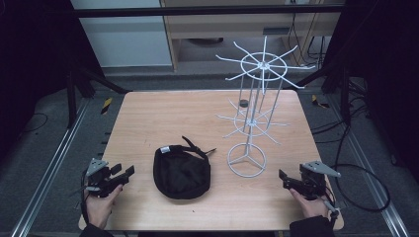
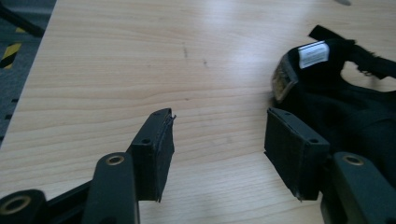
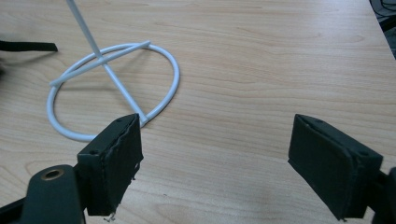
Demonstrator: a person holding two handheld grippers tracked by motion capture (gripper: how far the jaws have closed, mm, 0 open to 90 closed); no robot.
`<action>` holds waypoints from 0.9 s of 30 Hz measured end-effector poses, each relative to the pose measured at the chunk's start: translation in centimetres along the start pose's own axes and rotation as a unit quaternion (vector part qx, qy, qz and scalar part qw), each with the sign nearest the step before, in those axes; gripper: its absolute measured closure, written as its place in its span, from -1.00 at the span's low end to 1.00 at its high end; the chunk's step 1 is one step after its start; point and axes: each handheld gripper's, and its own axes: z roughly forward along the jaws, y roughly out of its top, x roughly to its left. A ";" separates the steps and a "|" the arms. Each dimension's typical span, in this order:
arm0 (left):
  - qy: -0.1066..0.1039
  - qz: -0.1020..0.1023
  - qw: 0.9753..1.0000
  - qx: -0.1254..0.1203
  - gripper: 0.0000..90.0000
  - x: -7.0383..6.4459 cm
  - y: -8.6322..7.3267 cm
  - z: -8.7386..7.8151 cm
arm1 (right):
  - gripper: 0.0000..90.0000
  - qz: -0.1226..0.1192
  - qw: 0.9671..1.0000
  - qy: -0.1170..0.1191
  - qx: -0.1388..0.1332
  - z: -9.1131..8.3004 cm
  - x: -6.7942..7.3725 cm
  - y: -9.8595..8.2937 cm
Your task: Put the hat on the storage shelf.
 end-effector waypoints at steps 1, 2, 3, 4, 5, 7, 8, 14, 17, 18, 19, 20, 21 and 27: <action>-0.001 0.000 1.000 -0.001 -0.06 -0.3 0.0 -0.1 | -0.63 -0.008 1.000 -0.002 0.002 0.0 0.1 0.0; -0.001 0.000 1.000 -0.001 -0.05 -0.3 0.0 -0.1 | -0.62 -0.010 1.000 -0.001 0.006 -0.1 0.4 0.0; -0.009 0.002 1.000 -0.001 -0.05 -0.9 0.0 -0.2 | -0.62 -0.020 1.000 -0.001 0.008 -0.1 0.6 0.1; -0.009 0.002 1.000 -0.001 -0.05 -0.9 0.0 -0.2 | -0.62 -0.020 1.000 -0.001 0.008 -0.1 0.6 0.1; -0.011 0.005 1.000 -0.003 -0.05 -1.2 0.0 -0.2 | -0.61 -0.019 1.000 0.001 0.010 -0.2 0.8 0.1; -0.020 0.013 1.000 -0.002 -0.05 -1.9 0.0 -0.3 | -0.46 -0.036 0.999 0.010 0.005 -0.4 1.5 0.3; -0.020 0.013 1.000 -0.002 -0.05 -1.9 0.0 -0.3 | -0.42 -0.038 0.999 0.013 0.004 -0.4 1.7 0.3; -0.034 0.024 0.999 -0.003 -0.05 -3.1 0.1 -0.4 | -0.21 -0.044 0.998 0.046 0.000 -0.7 2.9 0.4; -0.037 0.026 0.999 -0.008 -0.05 -3.3 0.3 -0.6 | -0.14 -0.045 0.997 0.064 0.004 -0.8 3.8 0.6; -0.037 0.026 0.999 -0.008 -0.05 -3.3 0.3 -0.6 | -0.14 -0.045 0.997 0.064 0.004 -0.8 3.8 0.6; -0.037 0.028 0.999 -0.009 -0.05 -3.4 0.3 -0.6 | -0.13 -0.050 0.996 0.067 0.005 -0.9 4.1 0.6; -0.038 0.028 0.999 -0.010 -0.05 -3.5 0.4 -0.6 | -0.11 -0.053 0.996 0.073 0.003 -0.9 4.4 0.7; -0.039 0.027 0.999 -0.011 -0.05 -3.7 0.4 -0.6 | -0.10 -0.057 0.995 0.080 0.000 -1.0 5.1 0.8; -0.045 0.040 0.998 -0.015 -0.05 -4.4 0.6 -0.6 | -0.06 -0.070 0.993 0.098 -0.003 -0.8 6.8 1.0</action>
